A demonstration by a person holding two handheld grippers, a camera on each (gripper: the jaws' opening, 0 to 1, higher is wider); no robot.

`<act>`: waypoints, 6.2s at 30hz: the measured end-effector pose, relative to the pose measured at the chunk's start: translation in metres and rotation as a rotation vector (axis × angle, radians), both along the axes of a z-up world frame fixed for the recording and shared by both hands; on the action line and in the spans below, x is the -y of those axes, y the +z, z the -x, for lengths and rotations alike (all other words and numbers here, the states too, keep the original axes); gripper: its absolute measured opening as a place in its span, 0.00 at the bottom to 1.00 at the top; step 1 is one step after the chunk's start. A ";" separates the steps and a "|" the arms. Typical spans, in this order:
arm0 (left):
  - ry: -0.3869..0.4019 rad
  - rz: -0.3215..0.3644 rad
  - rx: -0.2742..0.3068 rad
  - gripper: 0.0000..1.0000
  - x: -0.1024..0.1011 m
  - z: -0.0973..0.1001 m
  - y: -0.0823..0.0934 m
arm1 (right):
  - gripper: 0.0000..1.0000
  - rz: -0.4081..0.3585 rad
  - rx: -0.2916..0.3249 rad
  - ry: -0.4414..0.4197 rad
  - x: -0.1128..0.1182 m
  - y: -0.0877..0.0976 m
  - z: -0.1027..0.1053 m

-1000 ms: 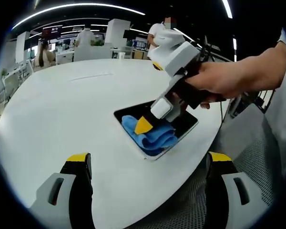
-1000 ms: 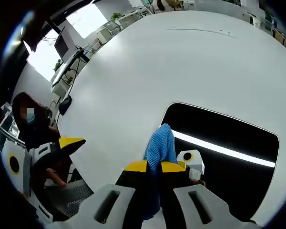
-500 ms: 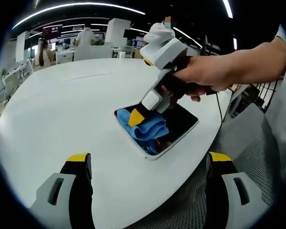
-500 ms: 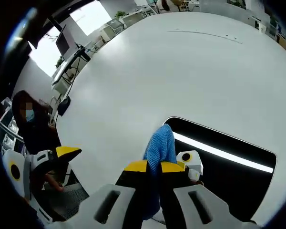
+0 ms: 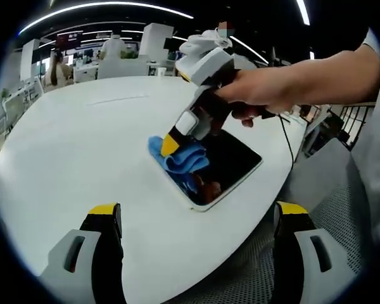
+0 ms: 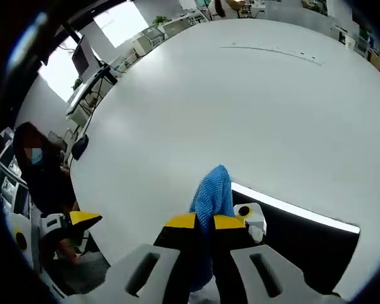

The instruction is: Wipe the mirror surface with the cleaning cloth until all visible marks leave the cleaned area.

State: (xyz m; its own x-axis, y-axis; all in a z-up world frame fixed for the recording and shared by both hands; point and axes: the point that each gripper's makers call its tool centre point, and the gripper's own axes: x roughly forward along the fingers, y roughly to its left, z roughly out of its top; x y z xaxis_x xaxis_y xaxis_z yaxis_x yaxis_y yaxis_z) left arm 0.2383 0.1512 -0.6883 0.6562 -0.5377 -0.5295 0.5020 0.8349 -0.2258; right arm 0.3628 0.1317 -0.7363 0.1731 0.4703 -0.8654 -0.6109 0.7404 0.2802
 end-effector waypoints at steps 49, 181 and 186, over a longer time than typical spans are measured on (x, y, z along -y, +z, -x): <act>0.022 -0.001 0.006 0.99 -0.005 -0.002 0.000 | 0.02 -0.006 0.044 -0.002 -0.004 0.000 -0.028; 0.058 -0.067 0.037 0.99 -0.015 -0.005 0.001 | 0.02 0.046 0.001 -0.042 0.051 -0.001 0.062; 0.060 -0.068 0.040 0.99 -0.015 -0.006 0.002 | 0.02 0.040 -0.006 -0.043 0.051 0.000 0.069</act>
